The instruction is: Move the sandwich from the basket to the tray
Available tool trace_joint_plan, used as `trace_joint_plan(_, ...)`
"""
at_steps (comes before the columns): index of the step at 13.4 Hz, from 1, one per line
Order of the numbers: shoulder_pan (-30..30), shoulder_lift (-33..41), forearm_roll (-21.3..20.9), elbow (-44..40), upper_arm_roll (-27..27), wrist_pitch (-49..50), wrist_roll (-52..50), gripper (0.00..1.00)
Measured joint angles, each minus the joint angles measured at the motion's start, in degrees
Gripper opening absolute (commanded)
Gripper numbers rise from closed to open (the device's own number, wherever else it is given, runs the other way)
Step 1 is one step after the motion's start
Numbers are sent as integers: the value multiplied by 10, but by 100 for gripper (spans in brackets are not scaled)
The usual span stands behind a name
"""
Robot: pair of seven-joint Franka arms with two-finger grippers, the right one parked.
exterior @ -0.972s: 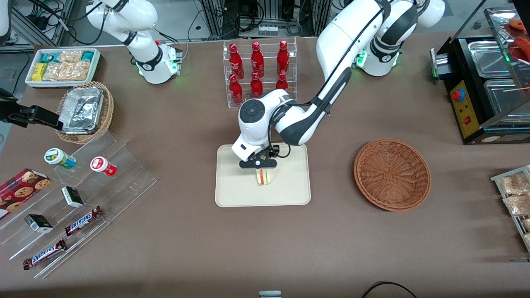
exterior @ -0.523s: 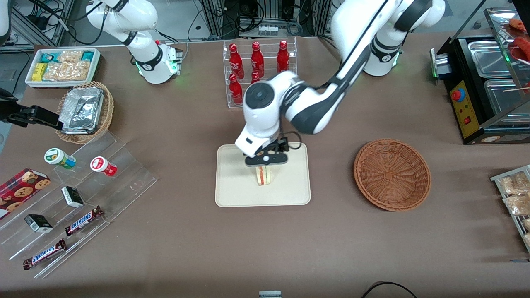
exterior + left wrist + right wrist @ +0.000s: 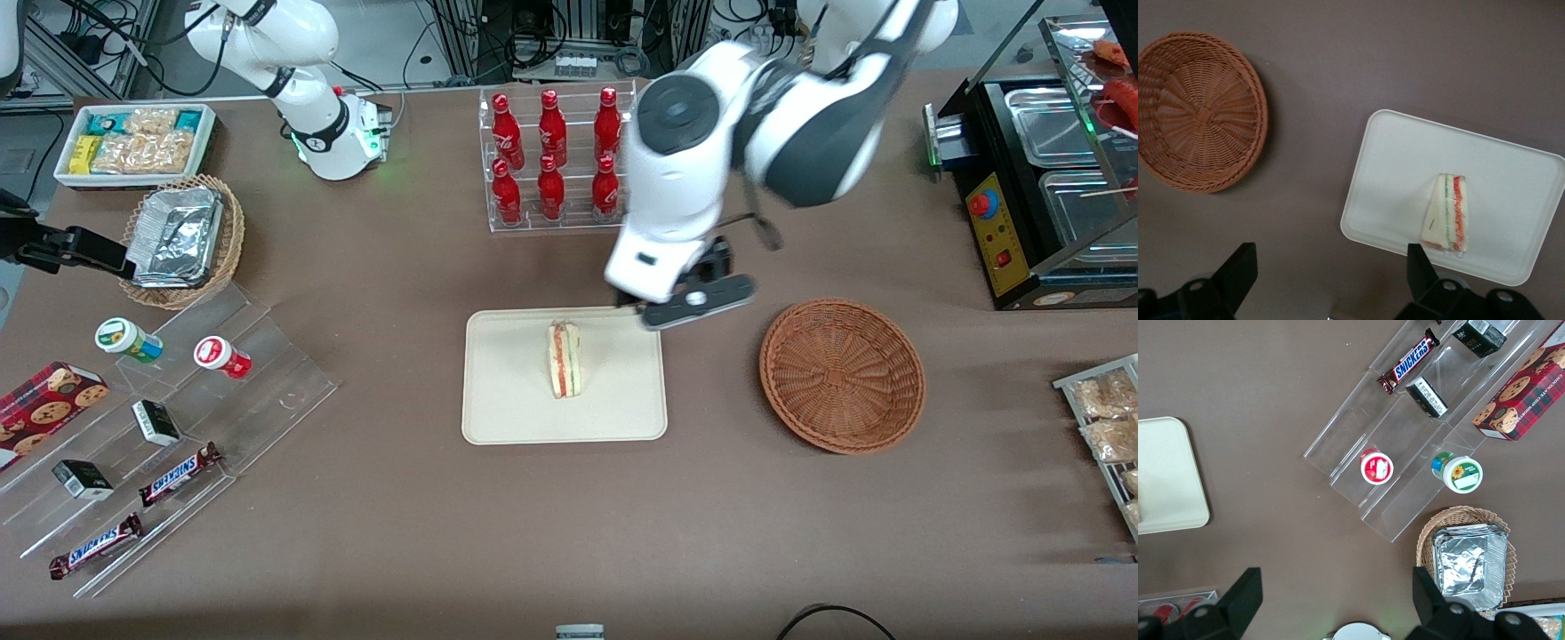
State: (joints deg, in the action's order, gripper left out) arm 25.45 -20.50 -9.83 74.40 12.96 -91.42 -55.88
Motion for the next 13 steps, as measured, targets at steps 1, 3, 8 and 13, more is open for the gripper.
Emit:
trace_joint_plan(1,-17,18,0,12,0,6,9,99)
trace_joint_plan(3,-53,50,0,36,-1,29,54,99)
trace_joint_plan(8,-177,109,23,49,-3,96,260,99)
trace_joint_plan(13,-236,158,85,50,-94,164,461,99)
